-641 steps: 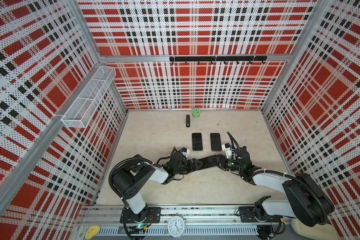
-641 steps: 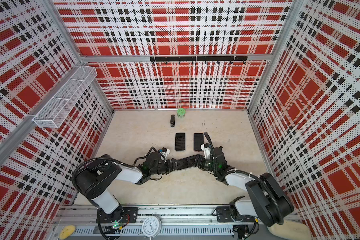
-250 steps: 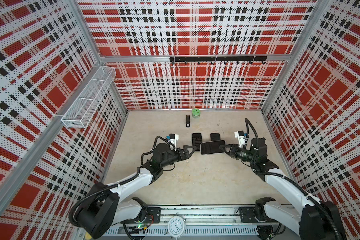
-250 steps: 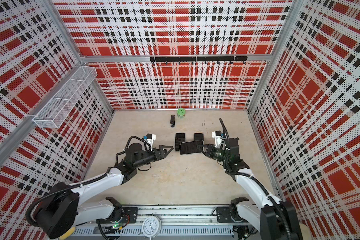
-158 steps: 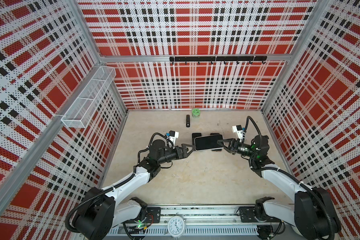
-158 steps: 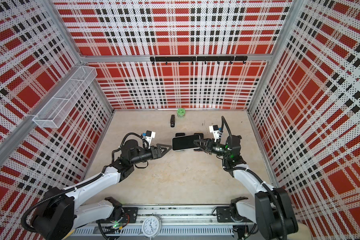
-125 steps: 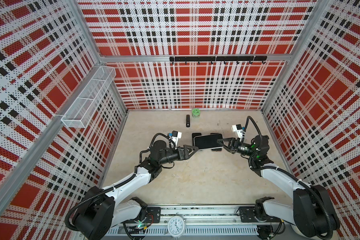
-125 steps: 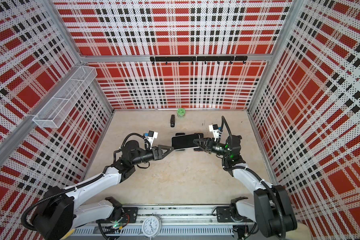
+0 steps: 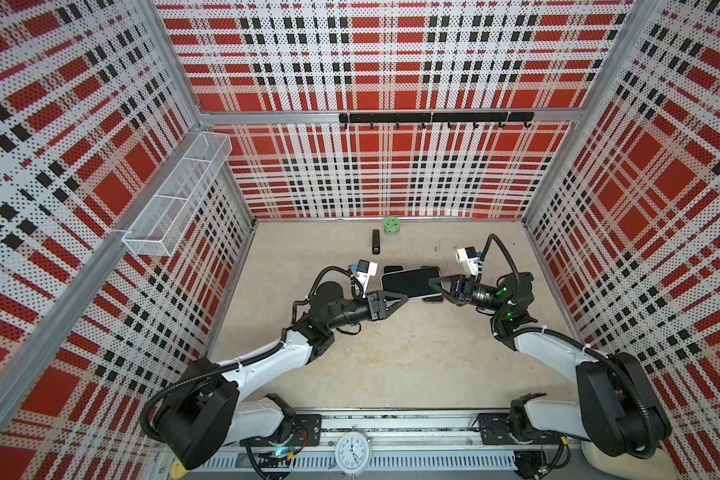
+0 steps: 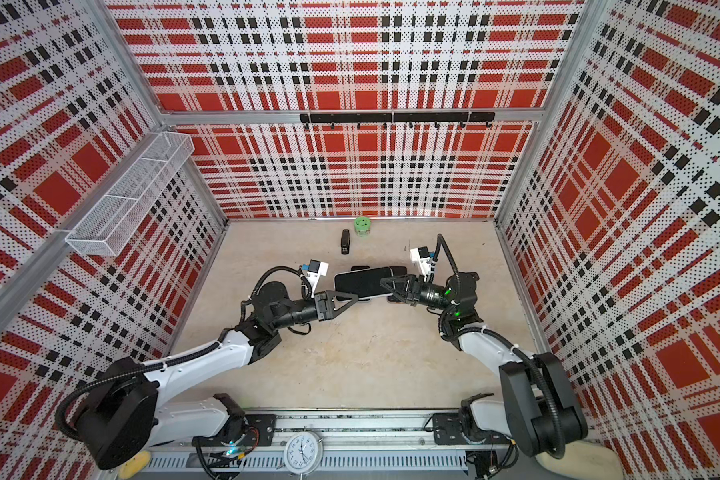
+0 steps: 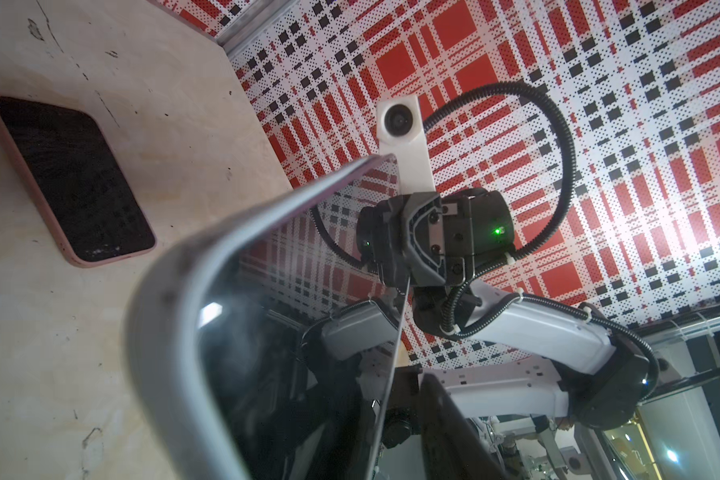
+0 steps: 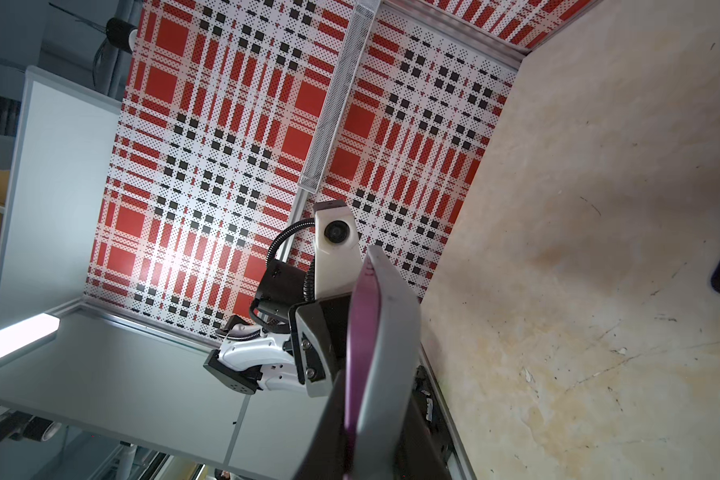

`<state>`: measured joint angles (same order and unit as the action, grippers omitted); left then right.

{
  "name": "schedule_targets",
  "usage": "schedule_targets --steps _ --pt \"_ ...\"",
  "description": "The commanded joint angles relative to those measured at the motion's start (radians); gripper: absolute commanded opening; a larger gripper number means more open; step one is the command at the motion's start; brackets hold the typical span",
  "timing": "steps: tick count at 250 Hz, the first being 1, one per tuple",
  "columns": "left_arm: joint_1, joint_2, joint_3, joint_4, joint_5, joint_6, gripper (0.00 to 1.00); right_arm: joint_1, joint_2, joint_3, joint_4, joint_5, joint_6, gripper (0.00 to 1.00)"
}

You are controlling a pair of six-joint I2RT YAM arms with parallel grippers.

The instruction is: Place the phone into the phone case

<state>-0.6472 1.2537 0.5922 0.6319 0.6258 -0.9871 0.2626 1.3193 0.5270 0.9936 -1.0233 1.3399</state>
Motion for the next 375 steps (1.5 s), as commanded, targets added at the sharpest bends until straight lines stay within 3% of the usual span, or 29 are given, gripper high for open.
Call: schedule_targets --steps 1,63,112,150,250,296,337,375 --pt "-0.012 -0.025 0.008 0.096 -0.023 0.0 0.36 0.006 0.038 -0.031 0.216 -0.009 0.076 0.04" --pt "-0.013 -0.045 -0.009 0.098 -0.057 0.007 0.17 0.005 0.076 -0.055 0.321 -0.026 0.107 0.1" --pt "-0.019 -0.057 -0.021 0.098 -0.057 0.013 0.04 0.0 0.023 -0.031 0.204 -0.017 0.022 0.38" --pt "-0.023 -0.058 -0.035 0.098 -0.05 0.012 0.0 -0.021 -0.025 0.023 0.129 -0.006 -0.02 0.45" --pt "-0.044 -0.039 -0.04 0.122 -0.039 0.008 0.0 -0.025 0.037 0.095 0.226 0.031 0.045 0.31" --pt "-0.049 -0.036 -0.039 0.127 -0.035 0.006 0.0 -0.025 0.067 0.105 0.236 0.064 0.042 0.14" --pt "-0.049 -0.036 -0.037 0.128 -0.035 0.008 0.0 -0.025 0.056 0.099 0.141 0.093 -0.048 0.07" --pt "-0.048 -0.036 -0.036 0.129 -0.042 0.01 0.0 -0.026 0.006 0.099 -0.026 0.119 -0.182 0.1"
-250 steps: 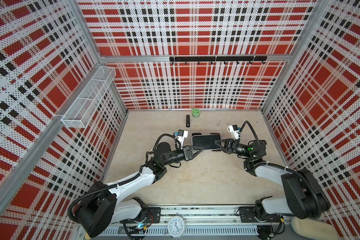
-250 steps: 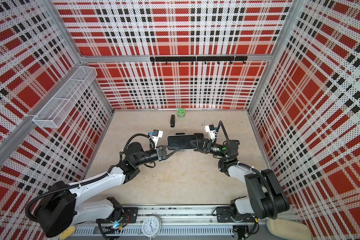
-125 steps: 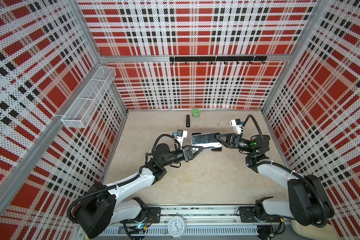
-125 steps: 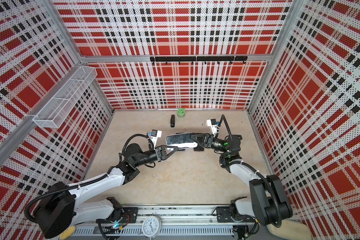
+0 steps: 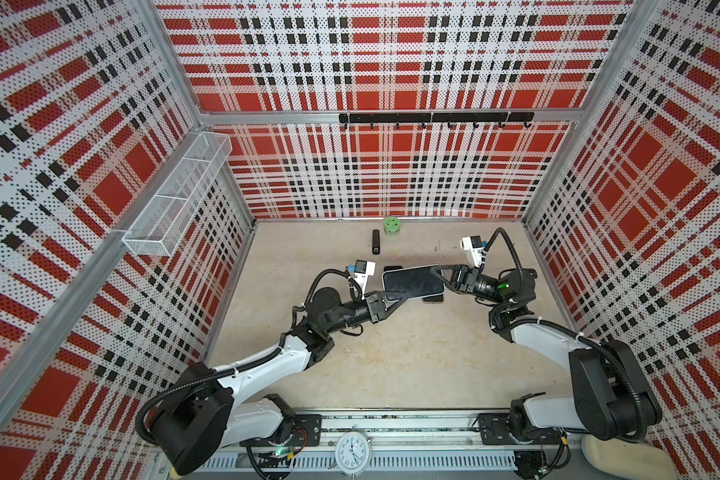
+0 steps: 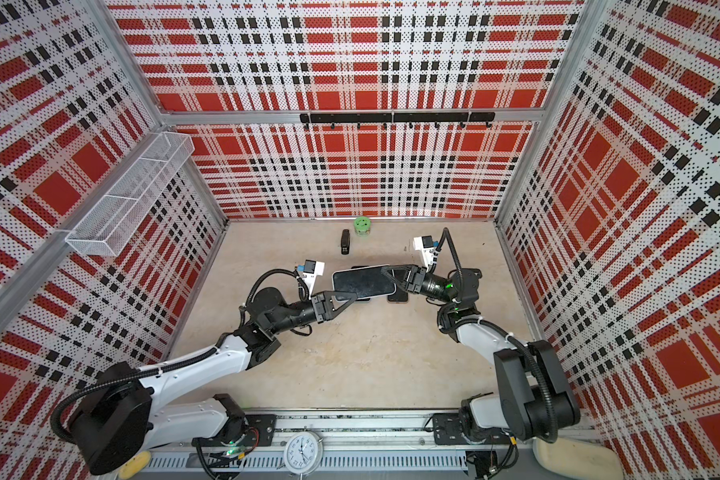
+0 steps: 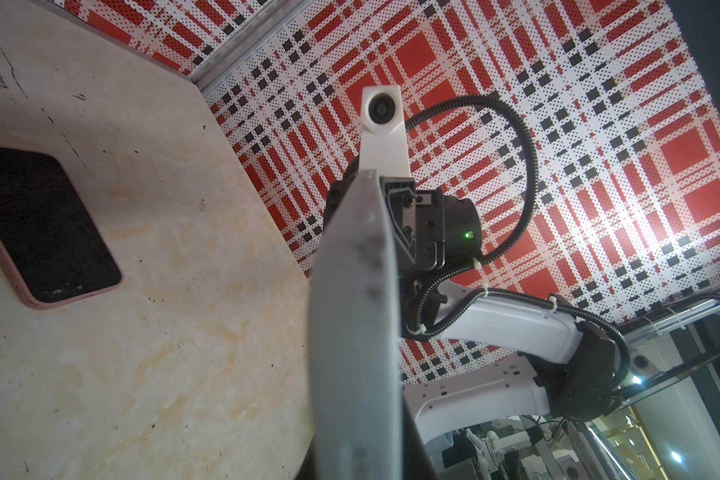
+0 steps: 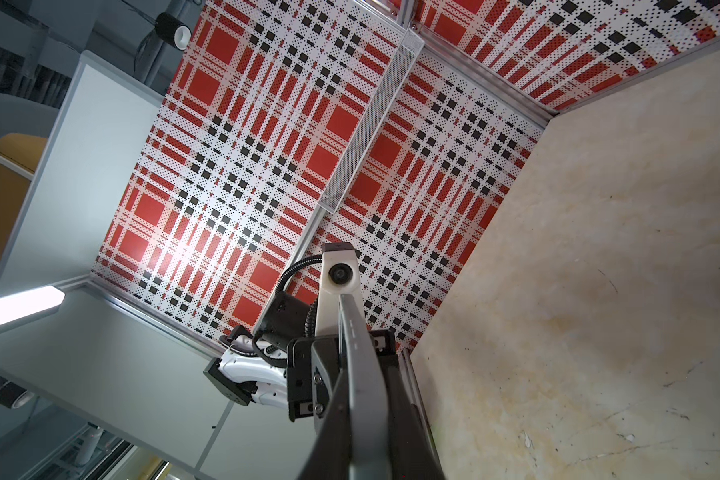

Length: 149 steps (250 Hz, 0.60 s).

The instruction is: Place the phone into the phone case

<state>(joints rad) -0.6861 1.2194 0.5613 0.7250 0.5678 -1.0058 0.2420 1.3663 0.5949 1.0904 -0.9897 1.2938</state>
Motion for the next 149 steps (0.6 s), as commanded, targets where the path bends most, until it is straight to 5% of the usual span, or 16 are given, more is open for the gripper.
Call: schedule_targets --steps 1,45,74,110,149 --pt "-0.009 -0.001 -0.005 0.036 0.016 0.029 0.0 -0.005 -0.043 0.031 -0.127 0.086 -0.139 0.1" --pt "-0.006 -0.011 -0.015 0.057 -0.022 0.027 0.0 -0.013 -0.105 0.046 -0.25 0.098 -0.203 0.47" --pt "0.005 -0.046 -0.041 0.07 -0.108 0.031 0.0 -0.046 -0.179 0.023 -0.301 0.152 -0.209 0.62" --pt "0.005 -0.092 -0.055 0.071 -0.258 0.051 0.0 -0.049 -0.29 -0.03 -0.409 0.259 -0.242 0.7" --pt "-0.028 -0.085 -0.025 0.112 -0.376 0.078 0.0 -0.027 -0.362 -0.155 -0.303 0.382 -0.15 0.7"
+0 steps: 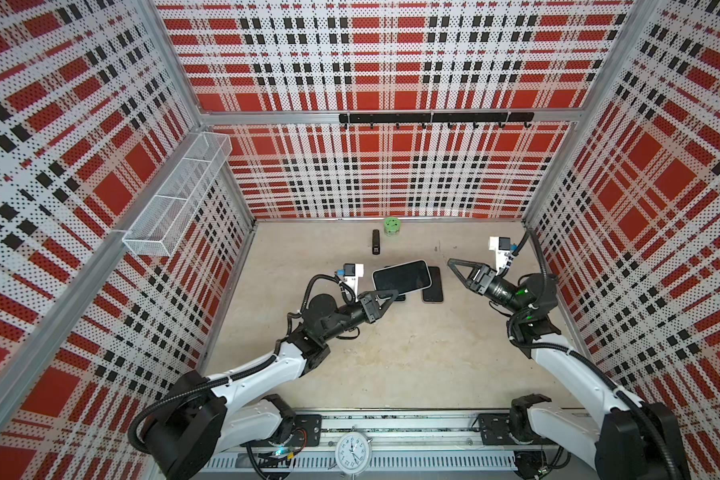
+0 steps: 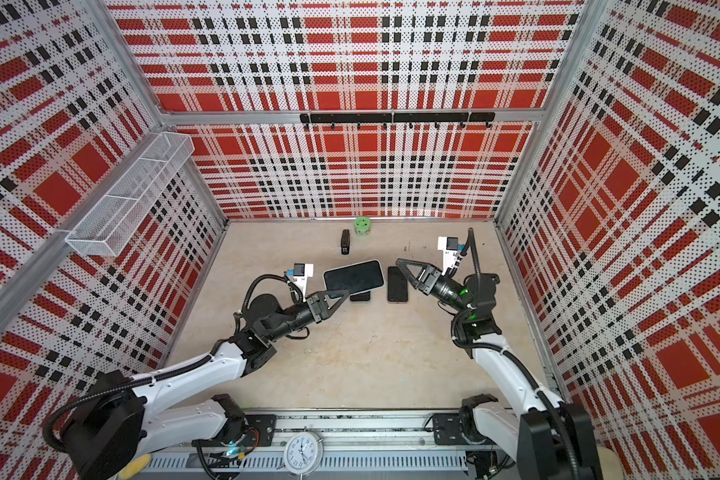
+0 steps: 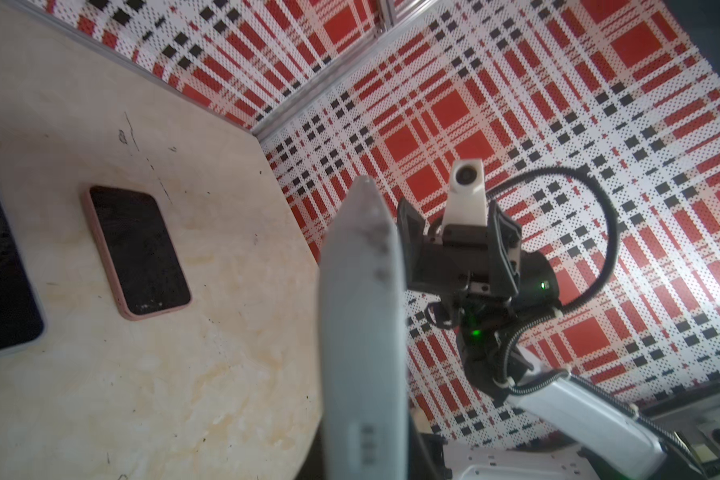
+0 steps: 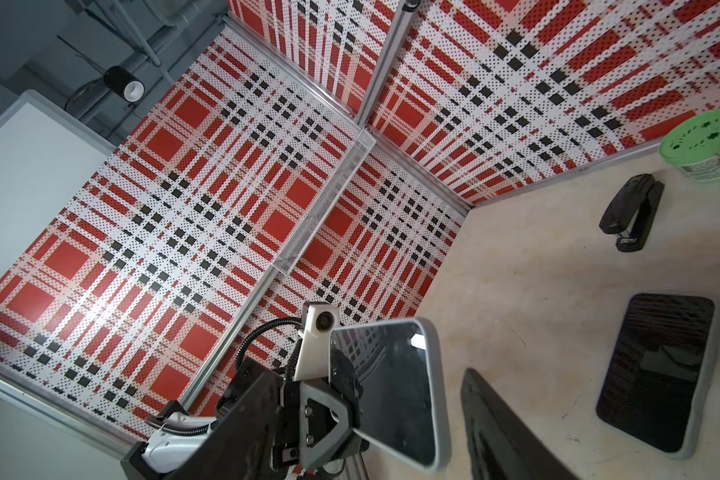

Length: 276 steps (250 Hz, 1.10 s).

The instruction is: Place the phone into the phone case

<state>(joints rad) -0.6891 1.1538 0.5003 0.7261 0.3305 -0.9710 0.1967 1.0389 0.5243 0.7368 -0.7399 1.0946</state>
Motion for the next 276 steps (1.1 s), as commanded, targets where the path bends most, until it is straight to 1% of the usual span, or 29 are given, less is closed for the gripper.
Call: schedule_targets --steps 1,34,63,83,109,141,181,207,227,247,276 --pt "-0.027 -0.018 0.038 0.112 -0.142 0.044 0.0 0.02 -0.037 -0.086 0.053 0.136 0.05 0.7" --pt "-0.073 0.027 0.069 0.168 -0.212 0.053 0.0 0.107 -0.058 -0.119 0.1 0.24 0.058 0.71" --pt "-0.103 0.078 0.097 0.233 -0.241 0.045 0.0 0.192 -0.024 -0.104 0.144 0.313 0.034 0.74" --pt "-0.124 0.112 0.114 0.286 -0.248 0.036 0.0 0.218 0.024 -0.096 0.201 0.331 0.047 0.75" --pt "-0.149 0.15 0.132 0.329 -0.259 0.031 0.0 0.234 0.098 -0.096 0.331 0.346 0.085 0.75" --pt "-0.175 0.193 0.151 0.365 -0.256 0.015 0.0 0.242 0.17 -0.075 0.422 0.346 0.114 0.71" --pt "-0.195 0.228 0.166 0.387 -0.244 -0.003 0.0 0.243 0.215 -0.033 0.456 0.326 0.111 0.62" --pt "-0.204 0.238 0.168 0.398 -0.244 -0.01 0.0 0.243 0.222 -0.005 0.441 0.322 0.091 0.53" --pt "-0.207 0.248 0.172 0.41 -0.243 -0.021 0.0 0.242 0.233 0.021 0.429 0.31 0.084 0.45" --pt "-0.207 0.259 0.174 0.426 -0.237 -0.033 0.0 0.242 0.245 0.038 0.435 0.303 0.087 0.34" --pt "-0.207 0.267 0.178 0.437 -0.232 -0.045 0.0 0.243 0.247 0.05 0.431 0.305 0.086 0.21"
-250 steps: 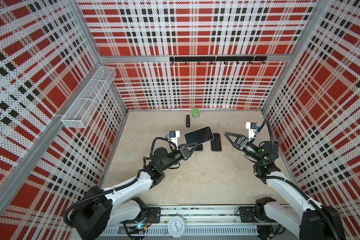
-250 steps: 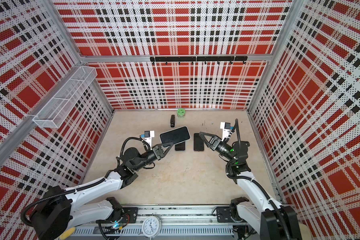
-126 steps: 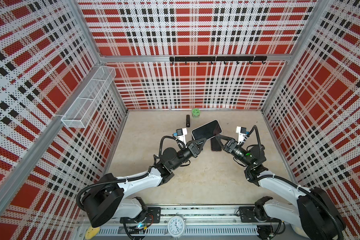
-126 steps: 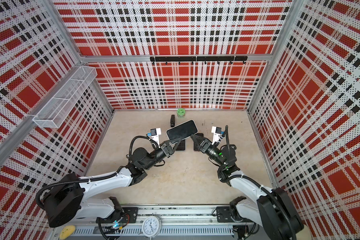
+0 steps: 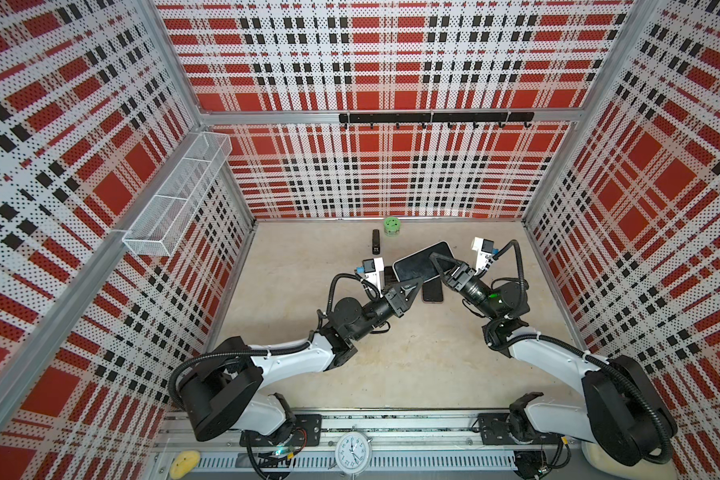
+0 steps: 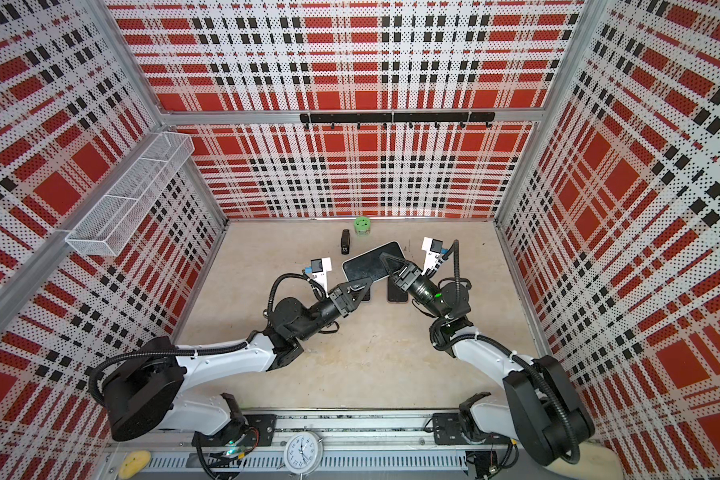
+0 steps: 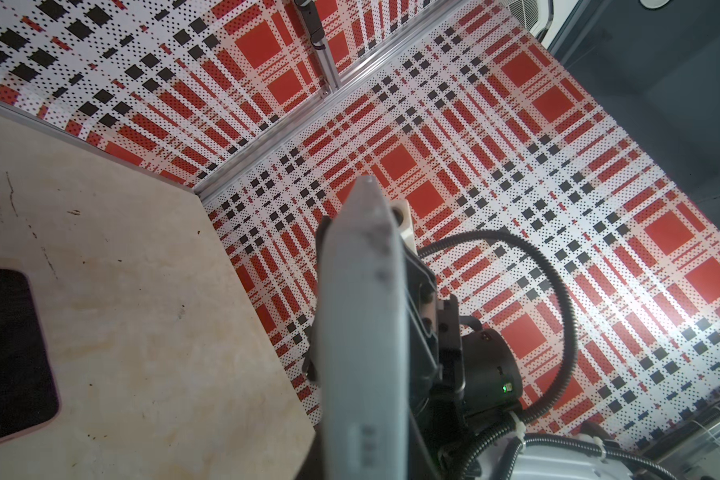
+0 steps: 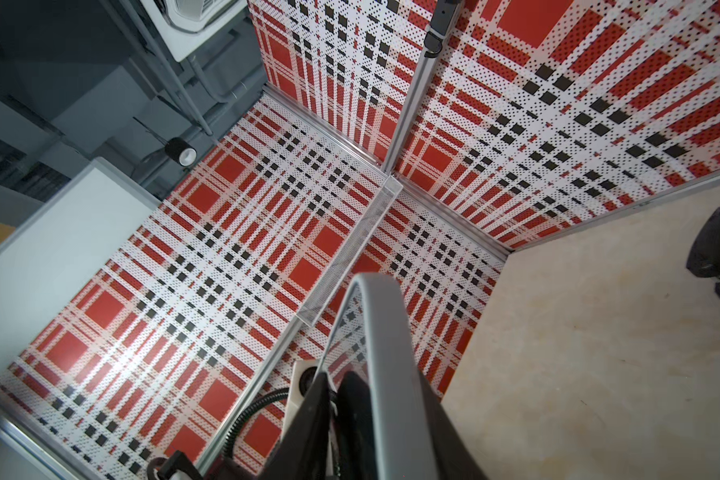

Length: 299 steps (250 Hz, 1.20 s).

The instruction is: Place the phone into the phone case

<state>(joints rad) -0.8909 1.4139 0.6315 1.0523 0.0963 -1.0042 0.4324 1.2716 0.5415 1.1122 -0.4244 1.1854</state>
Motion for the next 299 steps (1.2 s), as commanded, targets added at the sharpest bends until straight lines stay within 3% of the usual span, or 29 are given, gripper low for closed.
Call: schedule_targets --steps 1,15,37,66,95,119,157,182,210,242,299 --pt "-0.005 0.008 0.046 0.111 0.003 -0.013 0.0 0.007 0.013 0.032 0.056 -0.01 -0.005 0.21" --pt "-0.005 0.007 0.046 0.112 0.001 -0.016 0.05 0.007 0.011 0.036 0.05 -0.009 -0.01 0.16" --pt "-0.001 0.001 0.046 0.102 0.002 -0.012 0.35 0.006 -0.001 0.047 0.015 -0.008 -0.027 0.1" --pt "0.019 -0.03 0.033 0.059 0.022 0.005 0.58 -0.005 -0.046 0.077 -0.099 -0.028 -0.08 0.07" --pt "0.065 -0.116 -0.013 -0.067 0.068 0.036 0.74 -0.053 -0.114 0.132 -0.283 -0.098 -0.138 0.03" --pt "0.125 -0.249 -0.026 -0.343 0.143 0.137 0.78 -0.105 -0.15 0.204 -0.468 -0.23 -0.185 0.01" --pt "0.198 -0.446 0.115 -1.023 0.208 0.476 0.87 -0.13 -0.15 0.306 -0.755 -0.456 -0.315 0.0" --pt "0.266 -0.47 0.206 -1.252 0.354 0.585 0.89 -0.13 -0.149 0.314 -0.84 -0.549 -0.369 0.0" --pt "0.29 -0.428 0.267 -1.359 0.513 0.648 0.89 -0.129 -0.135 0.31 -0.83 -0.647 -0.379 0.01" --pt "0.268 -0.338 0.315 -1.443 0.598 0.701 0.88 -0.127 -0.114 0.31 -0.812 -0.703 -0.378 0.01" --pt "0.212 -0.27 0.267 -1.235 0.676 0.599 0.83 -0.092 -0.069 0.295 -0.757 -0.719 -0.367 0.01"
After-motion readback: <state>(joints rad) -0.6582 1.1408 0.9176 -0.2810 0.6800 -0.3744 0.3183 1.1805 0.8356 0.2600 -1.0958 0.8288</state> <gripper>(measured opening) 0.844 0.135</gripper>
